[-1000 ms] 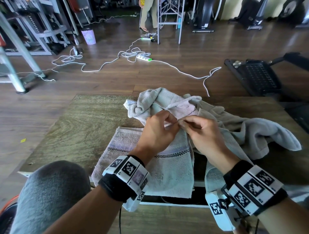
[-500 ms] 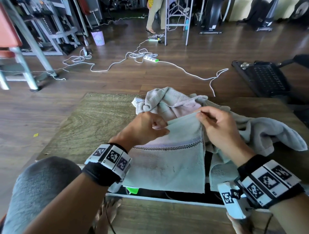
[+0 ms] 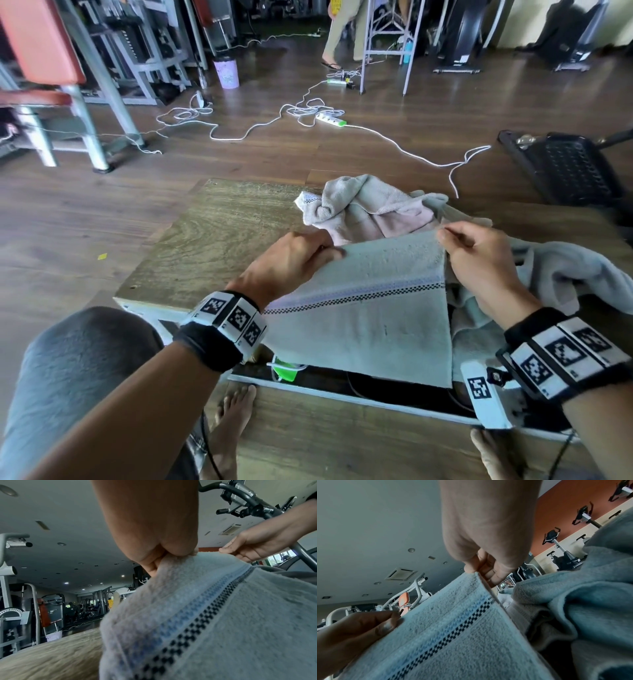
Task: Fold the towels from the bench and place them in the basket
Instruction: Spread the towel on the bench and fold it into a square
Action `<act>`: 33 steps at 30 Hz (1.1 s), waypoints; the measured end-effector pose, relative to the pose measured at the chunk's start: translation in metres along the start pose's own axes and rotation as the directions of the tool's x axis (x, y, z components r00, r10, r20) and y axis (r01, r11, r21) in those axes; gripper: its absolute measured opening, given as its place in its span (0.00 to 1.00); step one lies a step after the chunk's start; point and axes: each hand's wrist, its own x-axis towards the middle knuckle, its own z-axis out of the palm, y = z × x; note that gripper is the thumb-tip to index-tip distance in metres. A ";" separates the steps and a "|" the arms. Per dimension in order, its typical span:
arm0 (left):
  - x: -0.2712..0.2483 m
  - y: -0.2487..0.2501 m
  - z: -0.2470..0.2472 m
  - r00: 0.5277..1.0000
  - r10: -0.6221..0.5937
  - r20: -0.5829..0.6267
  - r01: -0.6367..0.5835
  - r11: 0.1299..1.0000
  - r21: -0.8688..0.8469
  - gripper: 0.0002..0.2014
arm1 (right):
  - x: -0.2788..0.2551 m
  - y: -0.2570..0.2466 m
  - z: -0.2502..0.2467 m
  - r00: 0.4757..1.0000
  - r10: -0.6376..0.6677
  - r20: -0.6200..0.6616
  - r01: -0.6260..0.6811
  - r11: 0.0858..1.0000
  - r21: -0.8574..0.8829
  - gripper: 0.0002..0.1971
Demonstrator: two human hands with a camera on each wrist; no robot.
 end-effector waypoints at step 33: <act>-0.055 -0.010 -0.052 0.995 0.020 0.101 -0.044 0.970 0.240 0.22 | -0.002 -0.008 -0.009 0.997 0.081 -0.011 -0.082 0.997 -0.015 0.10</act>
